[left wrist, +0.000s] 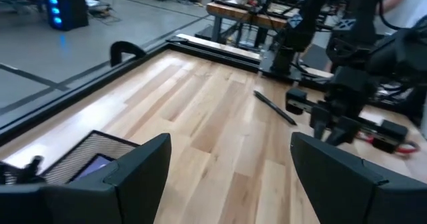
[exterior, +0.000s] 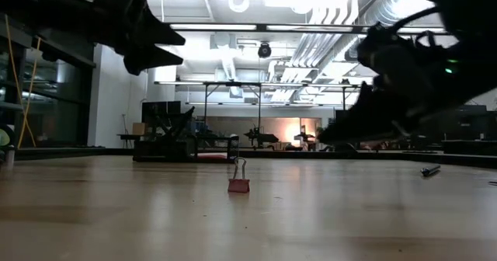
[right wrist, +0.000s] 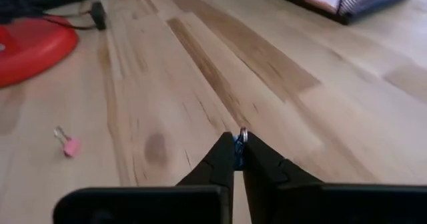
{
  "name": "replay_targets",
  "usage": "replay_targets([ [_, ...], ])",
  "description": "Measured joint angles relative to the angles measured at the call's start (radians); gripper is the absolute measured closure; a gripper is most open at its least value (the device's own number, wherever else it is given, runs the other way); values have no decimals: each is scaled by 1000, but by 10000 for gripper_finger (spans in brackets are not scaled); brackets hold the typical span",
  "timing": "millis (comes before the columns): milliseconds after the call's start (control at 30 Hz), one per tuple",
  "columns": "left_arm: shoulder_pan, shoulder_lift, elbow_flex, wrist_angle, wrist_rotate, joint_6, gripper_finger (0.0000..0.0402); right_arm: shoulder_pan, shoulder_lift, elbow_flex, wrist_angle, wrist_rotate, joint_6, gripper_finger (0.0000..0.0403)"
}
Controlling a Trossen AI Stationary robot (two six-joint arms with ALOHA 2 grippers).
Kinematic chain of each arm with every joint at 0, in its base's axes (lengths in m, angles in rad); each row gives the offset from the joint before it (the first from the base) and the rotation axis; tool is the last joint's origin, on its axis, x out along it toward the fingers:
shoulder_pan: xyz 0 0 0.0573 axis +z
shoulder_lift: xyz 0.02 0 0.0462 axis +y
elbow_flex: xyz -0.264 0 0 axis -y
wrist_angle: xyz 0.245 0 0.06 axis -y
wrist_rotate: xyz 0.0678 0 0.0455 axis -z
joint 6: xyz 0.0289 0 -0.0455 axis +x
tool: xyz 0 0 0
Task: Pick and place office supplies into organizer
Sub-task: Put the blue binder clip into the desk organizer
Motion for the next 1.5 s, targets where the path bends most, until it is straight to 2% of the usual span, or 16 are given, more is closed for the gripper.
replay_targets([
  [200, 0, -57, 0, -12, -12, 23, 108, -107, 0, 1, 134, -118, -126, 391],
  [333, 0, -146, 0, -44, -10, 26, 108, -191, 0, 46, 138, -239, -204, 390],
  [500, 0, -252, 0, -162, -12, 31, 108, -279, 0, 144, 51, -351, -306, 399],
  [833, 0, -458, 0, -367, -100, 34, 108, -434, 0, 365, -186, -508, -443, 394],
  [1033, 0, -555, 0, -438, -126, 26, 108, -511, 0, 489, -304, -599, -503, 399],
  [1200, 0, -606, 0, -477, -126, 26, 108, -564, 0, 548, -337, -666, -518, 395],
  [1500, 0, -630, 0, -499, -126, 26, 108, -631, 10, 593, -329, -721, -520, 399],
])
